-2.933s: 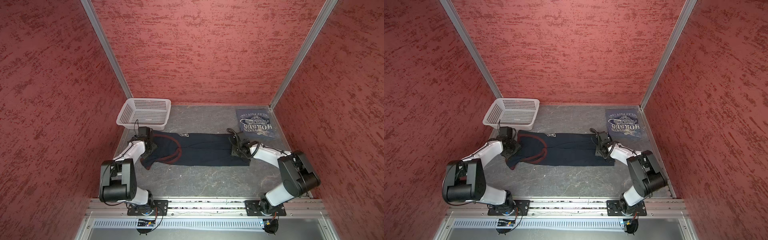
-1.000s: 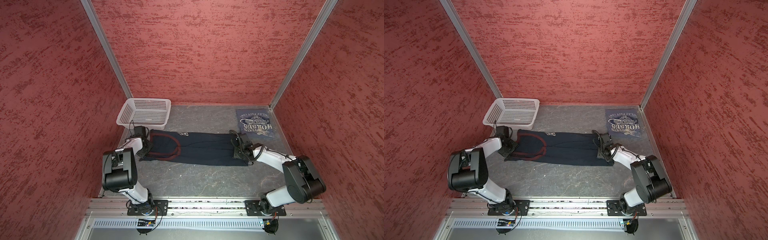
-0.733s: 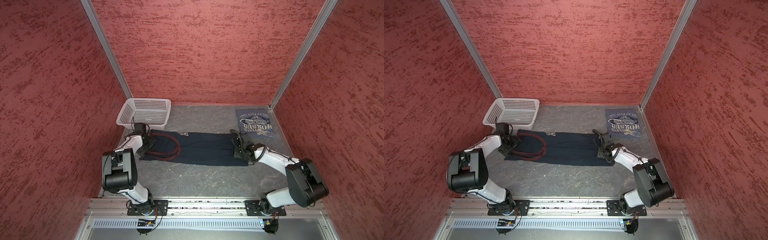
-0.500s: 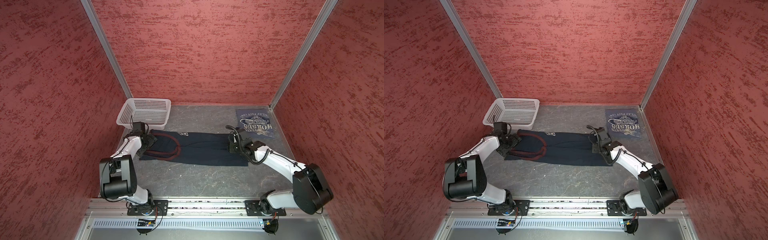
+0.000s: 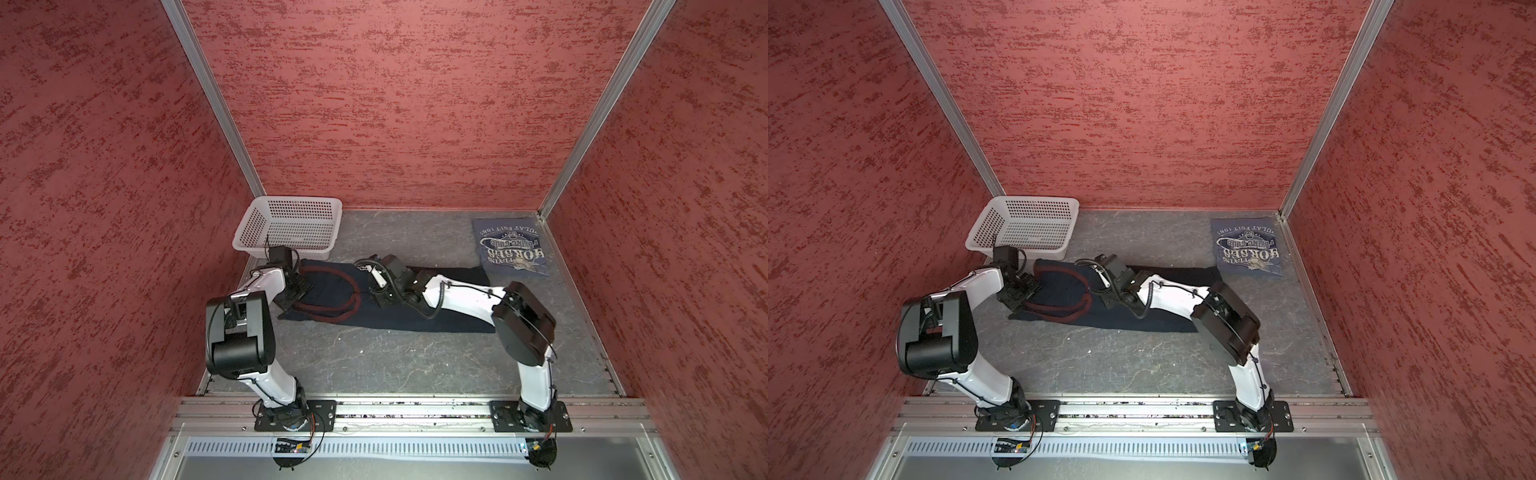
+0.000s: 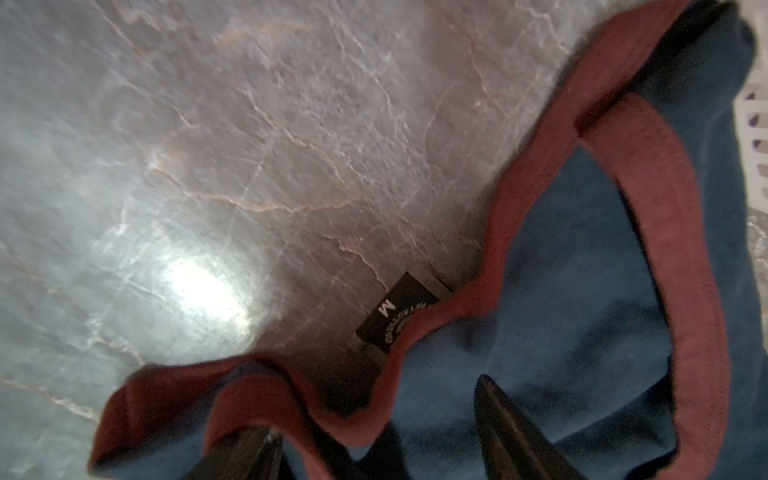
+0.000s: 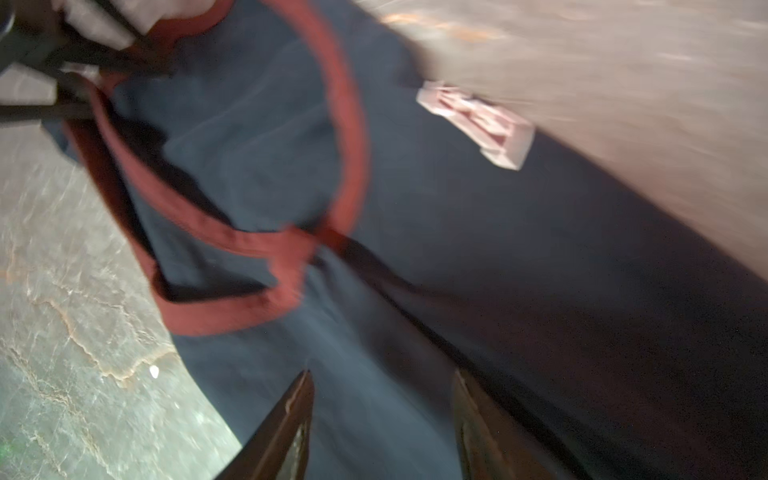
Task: Fold and stack the tank tops
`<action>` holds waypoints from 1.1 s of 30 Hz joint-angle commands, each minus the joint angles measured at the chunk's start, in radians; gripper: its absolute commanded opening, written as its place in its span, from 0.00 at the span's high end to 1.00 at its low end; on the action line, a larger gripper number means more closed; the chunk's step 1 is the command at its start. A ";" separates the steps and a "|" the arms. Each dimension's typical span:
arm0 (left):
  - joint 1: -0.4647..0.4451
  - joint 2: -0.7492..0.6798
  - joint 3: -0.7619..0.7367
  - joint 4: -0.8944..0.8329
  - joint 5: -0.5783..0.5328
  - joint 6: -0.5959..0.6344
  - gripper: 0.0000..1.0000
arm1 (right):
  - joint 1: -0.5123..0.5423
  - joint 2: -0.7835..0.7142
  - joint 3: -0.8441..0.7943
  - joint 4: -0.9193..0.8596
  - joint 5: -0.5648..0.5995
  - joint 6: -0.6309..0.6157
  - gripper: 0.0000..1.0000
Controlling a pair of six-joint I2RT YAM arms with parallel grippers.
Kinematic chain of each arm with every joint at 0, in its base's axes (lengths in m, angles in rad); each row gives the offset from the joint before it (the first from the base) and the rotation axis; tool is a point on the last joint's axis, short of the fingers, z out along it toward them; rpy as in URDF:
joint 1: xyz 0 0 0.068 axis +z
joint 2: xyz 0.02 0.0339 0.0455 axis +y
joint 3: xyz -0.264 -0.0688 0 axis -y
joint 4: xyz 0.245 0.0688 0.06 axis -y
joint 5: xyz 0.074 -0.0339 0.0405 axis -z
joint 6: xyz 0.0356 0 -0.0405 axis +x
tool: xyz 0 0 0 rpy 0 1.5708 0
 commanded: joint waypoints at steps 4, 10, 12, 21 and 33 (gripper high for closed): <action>0.014 0.021 0.020 0.021 0.018 0.008 0.29 | 0.029 0.111 0.153 -0.010 -0.085 -0.080 0.45; 0.028 0.023 0.002 0.042 0.036 0.003 0.29 | 0.040 0.235 0.288 -0.077 -0.019 -0.079 0.49; 0.033 0.025 0.000 0.042 0.040 0.005 0.29 | 0.041 0.259 0.315 -0.095 0.014 -0.079 0.56; 0.051 0.031 -0.003 0.036 0.040 0.009 0.27 | 0.039 0.261 0.341 -0.105 0.083 -0.091 0.91; 0.061 0.047 -0.006 0.027 0.031 0.017 0.20 | 0.002 0.282 0.391 -0.103 0.126 -0.049 1.00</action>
